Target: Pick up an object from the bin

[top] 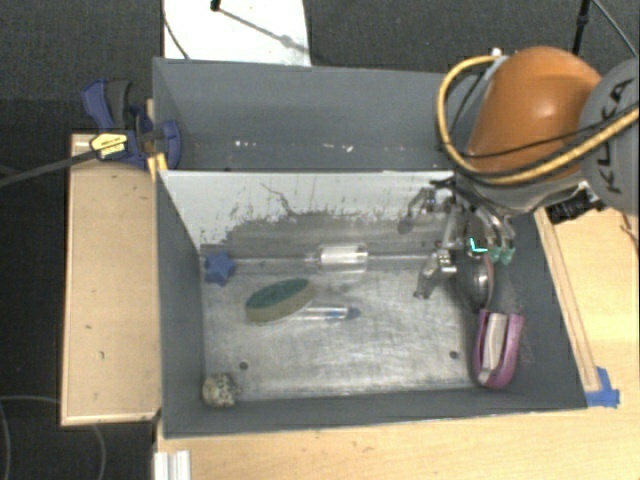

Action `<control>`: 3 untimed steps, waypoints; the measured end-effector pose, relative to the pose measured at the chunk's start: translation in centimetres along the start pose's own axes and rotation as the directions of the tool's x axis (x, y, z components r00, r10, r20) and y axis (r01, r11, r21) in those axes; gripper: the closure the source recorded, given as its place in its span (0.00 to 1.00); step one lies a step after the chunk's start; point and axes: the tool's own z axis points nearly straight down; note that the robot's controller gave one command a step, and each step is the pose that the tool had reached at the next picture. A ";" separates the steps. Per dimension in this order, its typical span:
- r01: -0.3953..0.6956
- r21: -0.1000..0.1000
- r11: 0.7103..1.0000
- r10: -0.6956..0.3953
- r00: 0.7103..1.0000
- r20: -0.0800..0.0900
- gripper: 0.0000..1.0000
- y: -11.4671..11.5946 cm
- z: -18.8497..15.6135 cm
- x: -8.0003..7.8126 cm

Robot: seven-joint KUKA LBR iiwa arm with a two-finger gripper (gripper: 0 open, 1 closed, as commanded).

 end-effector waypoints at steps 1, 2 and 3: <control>0.234 0.000 0.972 -0.234 0.972 -0.003 0.00 4.9 14.6 -1.4; 0.233 0.001 0.973 -0.233 0.973 0.005 1.00 4.9 14.7 -1.6; 0.232 0.000 0.973 -0.232 0.973 -0.006 0.00 4.9 14.8 -1.3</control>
Offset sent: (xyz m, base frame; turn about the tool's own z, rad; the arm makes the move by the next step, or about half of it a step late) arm 0.0163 0.0525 -0.1588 -0.2408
